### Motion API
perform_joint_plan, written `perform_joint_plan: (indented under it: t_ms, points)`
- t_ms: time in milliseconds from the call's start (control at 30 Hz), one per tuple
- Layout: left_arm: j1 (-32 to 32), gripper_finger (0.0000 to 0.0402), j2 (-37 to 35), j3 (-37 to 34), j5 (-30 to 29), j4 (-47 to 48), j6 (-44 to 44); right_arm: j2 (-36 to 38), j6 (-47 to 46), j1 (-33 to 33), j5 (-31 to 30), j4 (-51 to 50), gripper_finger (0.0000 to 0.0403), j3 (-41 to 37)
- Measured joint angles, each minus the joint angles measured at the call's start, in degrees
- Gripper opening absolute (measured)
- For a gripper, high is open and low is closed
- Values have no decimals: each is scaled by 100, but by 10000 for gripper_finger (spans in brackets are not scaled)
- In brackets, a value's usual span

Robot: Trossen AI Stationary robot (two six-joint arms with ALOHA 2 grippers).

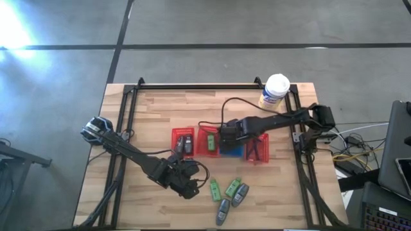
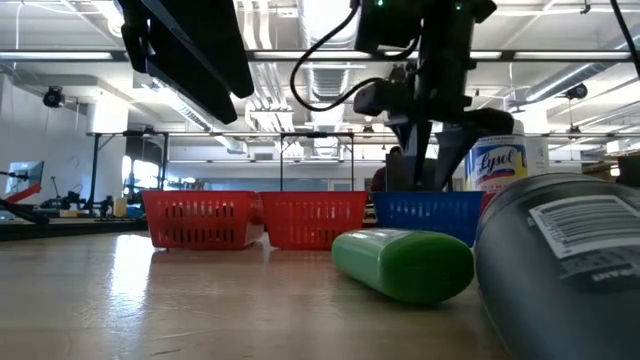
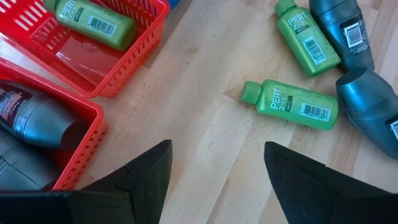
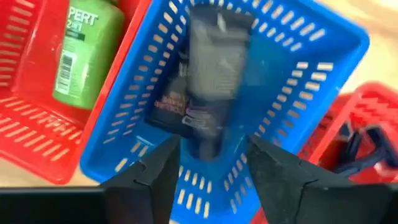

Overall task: Pick & Place Travel size toiletries
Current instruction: Adjust the blue shaving cream in the blue bin, then put the green shampoo into the middle orange basket

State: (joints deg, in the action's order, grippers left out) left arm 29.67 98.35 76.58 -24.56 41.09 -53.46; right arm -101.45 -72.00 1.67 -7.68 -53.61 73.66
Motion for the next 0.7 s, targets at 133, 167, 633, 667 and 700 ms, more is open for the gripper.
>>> perform_joint_plan:
  t_ms: [133, 167, 633, 667, 700]
  points:
    - [2, 259, 0, 0, 2, -1, 8, 14, -310, 23, 6, -57, 204, -53]
    - [2, 259, 0, 0, 2, -1, 9, 25, -303, 44, 5, -62, 210, -56]
    - [-11, 259, 0, 0, 522, -56, 202, 650, 297, 1196, 332, -1975, 267, 124]
    - [-32, 259, -2, 0, 638, -62, -11, 704, 256, 1313, 315, -2229, 269, 115]
    - [-61, 259, -2, 0, 752, -64, -276, 762, 220, 1432, 299, -2453, 270, 104]
